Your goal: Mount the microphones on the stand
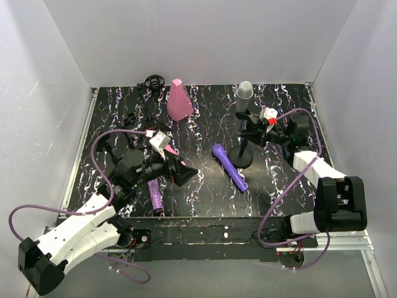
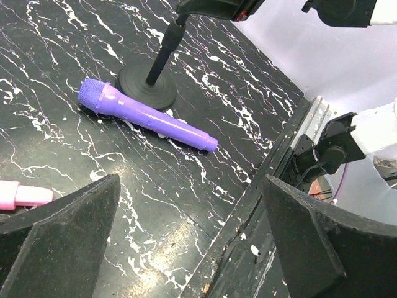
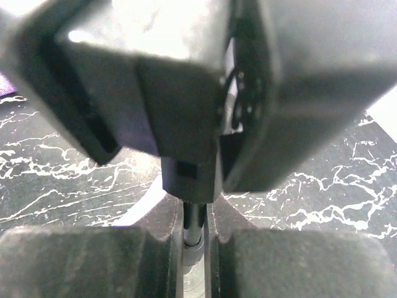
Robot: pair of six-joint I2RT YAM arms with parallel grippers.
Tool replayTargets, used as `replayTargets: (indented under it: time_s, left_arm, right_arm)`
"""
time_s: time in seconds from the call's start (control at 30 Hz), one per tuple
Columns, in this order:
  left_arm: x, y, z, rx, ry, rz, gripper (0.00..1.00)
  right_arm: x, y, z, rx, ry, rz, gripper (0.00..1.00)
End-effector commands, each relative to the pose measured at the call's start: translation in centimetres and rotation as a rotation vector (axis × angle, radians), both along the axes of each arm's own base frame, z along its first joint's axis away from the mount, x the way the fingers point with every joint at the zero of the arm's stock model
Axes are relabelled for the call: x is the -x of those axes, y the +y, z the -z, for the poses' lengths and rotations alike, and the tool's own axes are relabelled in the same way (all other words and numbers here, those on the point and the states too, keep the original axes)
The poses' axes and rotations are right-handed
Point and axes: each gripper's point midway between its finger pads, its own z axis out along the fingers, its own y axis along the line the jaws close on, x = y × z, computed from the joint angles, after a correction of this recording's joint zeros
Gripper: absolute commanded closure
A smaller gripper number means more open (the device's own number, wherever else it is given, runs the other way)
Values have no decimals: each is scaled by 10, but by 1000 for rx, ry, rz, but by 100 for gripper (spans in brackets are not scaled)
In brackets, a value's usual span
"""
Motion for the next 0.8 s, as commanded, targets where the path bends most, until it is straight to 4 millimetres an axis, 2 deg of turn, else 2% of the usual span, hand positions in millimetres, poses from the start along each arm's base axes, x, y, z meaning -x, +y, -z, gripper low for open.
replayTargets:
  time_s: [0.0, 0.1, 0.13, 0.27, 0.37, 0.43, 0.53, 0.77]
  left_arm:
    - [3, 4, 0, 13, 11, -13, 2]
    - [5, 5, -1, 24, 16, -11, 2]
    - [6, 4, 0, 26, 19, -9, 2]
    - [8, 5, 1, 29, 29, -9, 2]
    - [8, 5, 1, 37, 27, -8, 2]
    - [8, 5, 0, 40, 25, -9, 2]
    - [8, 5, 0, 36, 26, -9, 2]
    - [8, 5, 1, 30, 26, -9, 2]
  right_arm:
    - [-25, -20, -20, 33, -103, 106, 99]
    - [-52, -44, -40, 29, -122, 260, 99]
    - [-64, -65, -46, 26, -118, 337, 99]
    - [-96, -122, -68, 12, -151, 578, 99]
    - [-112, -162, -73, 33, -177, 737, 99]
    - [-119, -189, -76, 33, -190, 826, 99]
    - [-123, -220, -77, 37, -205, 929, 99]
    - [-123, -269, -76, 27, -215, 1102, 99]
